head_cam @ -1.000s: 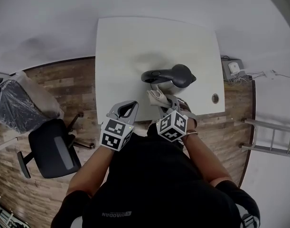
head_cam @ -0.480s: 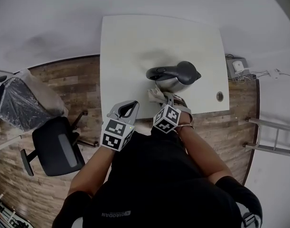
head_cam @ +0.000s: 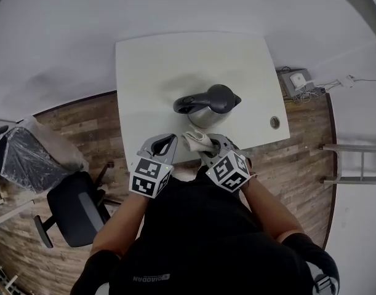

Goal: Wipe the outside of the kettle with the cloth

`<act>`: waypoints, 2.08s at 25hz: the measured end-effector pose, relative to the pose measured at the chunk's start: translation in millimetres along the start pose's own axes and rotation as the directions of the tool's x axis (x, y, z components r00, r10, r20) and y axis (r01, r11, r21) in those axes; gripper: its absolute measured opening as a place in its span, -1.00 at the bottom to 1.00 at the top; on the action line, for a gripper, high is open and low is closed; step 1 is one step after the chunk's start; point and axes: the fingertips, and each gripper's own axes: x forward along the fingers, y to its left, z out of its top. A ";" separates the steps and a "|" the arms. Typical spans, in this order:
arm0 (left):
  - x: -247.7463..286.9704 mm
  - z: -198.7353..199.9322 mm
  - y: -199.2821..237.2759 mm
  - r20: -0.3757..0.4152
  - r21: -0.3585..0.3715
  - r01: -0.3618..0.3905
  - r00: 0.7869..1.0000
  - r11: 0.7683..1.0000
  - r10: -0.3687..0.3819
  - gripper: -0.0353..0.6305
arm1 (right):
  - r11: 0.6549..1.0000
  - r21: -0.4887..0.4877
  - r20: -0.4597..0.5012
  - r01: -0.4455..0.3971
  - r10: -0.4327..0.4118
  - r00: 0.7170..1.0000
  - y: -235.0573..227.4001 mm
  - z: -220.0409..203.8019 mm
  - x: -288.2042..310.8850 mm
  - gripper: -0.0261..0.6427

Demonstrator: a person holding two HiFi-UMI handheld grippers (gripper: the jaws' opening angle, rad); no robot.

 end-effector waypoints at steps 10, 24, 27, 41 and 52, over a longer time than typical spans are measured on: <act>26.4 28.2 -33.1 -0.002 0.076 0.079 0.997 0.994 -0.079 -0.87 | 0.411 0.806 0.577 -0.427 -0.381 0.722 -112.4 -0.7 -130.5 -0.63; 35.6 24.0 -31.2 -0.047 0.058 0.050 0.998 0.997 -0.047 -0.87 | 0.198 0.863 0.504 -0.465 -0.386 0.772 -129.1 -76.0 -89.9 -0.63; 39.8 21.8 -32.2 -0.061 0.047 0.036 0.998 0.998 -0.034 -0.87 | 0.154 0.870 0.490 -0.468 -0.370 0.789 -129.6 -92.5 -76.3 -0.63; 46.7 16.9 -41.6 -0.100 0.006 -0.049 0.994 0.999 0.050 -0.87 | 0.034 0.934 0.353 -0.355 -0.237 0.905 -126.5 -174.9 4.5 -0.63; 16.1 23.8 -17.7 -0.029 0.035 -0.006 1.000 0.999 0.007 -0.87 | 0.043 0.967 0.253 -0.253 -0.313 0.915 -122.0 -164.6 -16.2 -0.63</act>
